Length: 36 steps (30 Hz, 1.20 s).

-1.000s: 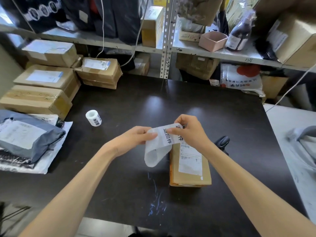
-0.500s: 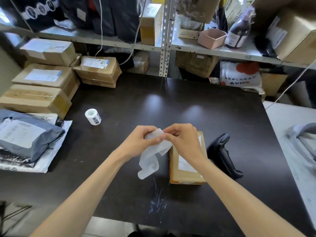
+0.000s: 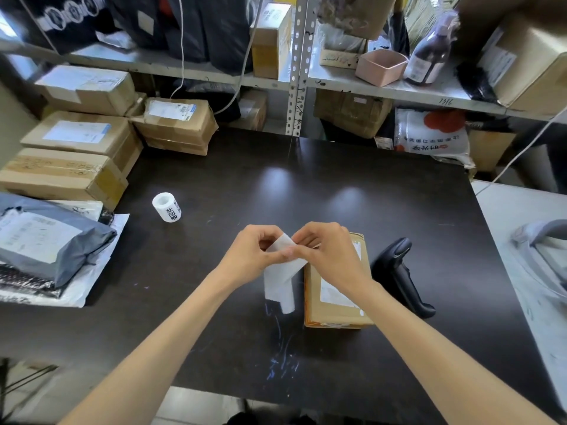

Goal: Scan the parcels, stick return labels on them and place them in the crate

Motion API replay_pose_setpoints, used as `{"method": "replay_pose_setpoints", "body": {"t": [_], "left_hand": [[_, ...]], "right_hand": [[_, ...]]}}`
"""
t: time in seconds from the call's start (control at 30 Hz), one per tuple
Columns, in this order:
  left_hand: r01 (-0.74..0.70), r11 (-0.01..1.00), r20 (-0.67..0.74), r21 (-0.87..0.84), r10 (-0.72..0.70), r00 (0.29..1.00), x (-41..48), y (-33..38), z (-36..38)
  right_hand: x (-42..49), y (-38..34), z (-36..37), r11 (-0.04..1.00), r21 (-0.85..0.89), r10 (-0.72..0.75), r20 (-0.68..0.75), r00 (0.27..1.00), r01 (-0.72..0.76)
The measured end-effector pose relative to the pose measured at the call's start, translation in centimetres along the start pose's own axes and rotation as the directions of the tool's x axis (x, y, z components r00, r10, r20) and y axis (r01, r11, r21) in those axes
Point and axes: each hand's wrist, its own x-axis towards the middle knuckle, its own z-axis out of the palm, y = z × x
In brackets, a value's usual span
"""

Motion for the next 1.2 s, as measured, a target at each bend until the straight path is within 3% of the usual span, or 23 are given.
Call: {"method": "replay_pose_setpoints", "body": {"t": [0.07, 0.3, 0.47, 0.57, 0.67, 0.73, 0.8, 0.87, 0.97, 1.1, 1.17, 1.2], "left_hand": [[-0.001, 1.000, -0.007, 0.026, 0.001, 1.000, 0.0, -0.1, 0.1], [0.020, 1.000, 0.008, 0.000, -0.020, 1.000, 0.1, -0.6, -0.2], [0.135, 0.991, 0.029, 0.011, -0.135, 0.990, 0.3, -2.1, -0.8], [0.288, 0.930, 0.039, 0.228, -0.304, 0.952, 1.1, -3.6, -1.0], [0.371, 0.783, 0.009, 0.500, -0.432, 0.902, 1.6, -4.0, -0.3], [0.298, 0.755, -0.083, 0.584, -0.310, 0.947, 1.6, -3.5, 0.9], [0.100, 0.845, -0.129, 0.525, -0.037, 0.991, 1.4, -2.0, 2.3], [-0.091, 0.886, -0.085, 0.454, 0.146, 0.986, 1.1, -0.3, 3.7], [-0.134, 0.896, -0.038, 0.423, 0.166, 0.985, 1.1, 1.6, 5.7], [-0.108, 0.912, -0.125, 0.395, 0.170, 0.977, 1.4, 1.8, 6.4], [-0.065, 0.962, -0.186, 0.266, 0.118, 0.975, 1.6, 1.6, 6.2], [-0.022, 0.986, -0.222, 0.163, 0.059, 0.973, 1.8, 1.5, 6.1]], "right_hand": [[0.2, 0.2, 0.1, 0.998, 0.048, 0.031, -0.031, 0.999, -0.029], [0.8, 1.3, -0.2, 0.963, 0.240, 0.106, 0.077, 0.991, -0.121], [1.5, 2.8, -0.9, 0.882, 0.370, 0.360, -0.126, 0.924, -0.293], [1.6, 4.0, -1.7, 0.836, 0.386, 0.506, -0.266, 0.821, -0.390], [1.4, 4.3, -1.9, 0.846, 0.321, 0.521, -0.325, 0.789, -0.426], [1.2, 4.2, -1.6, 0.844, 0.303, 0.529, -0.329, 0.782, -0.443], [1.0, 4.0, -1.3, 0.837, 0.301, 0.541, -0.331, 0.773, -0.457], [0.9, 3.5, -1.0, 0.834, 0.297, 0.546, -0.332, 0.769, -0.465], [0.5, 2.7, -0.6, 0.828, 0.294, 0.555, -0.321, 0.767, -0.477], [0.4, 2.4, -0.9, 0.768, 0.366, 0.628, -0.267, 0.731, -0.526], [0.2, 2.5, -1.3, 0.659, 0.559, 0.681, -0.159, 0.715, -0.503], [-0.1, 2.6, -1.6, 0.547, 0.693, 0.702, -0.074, 0.708, -0.470]]}}
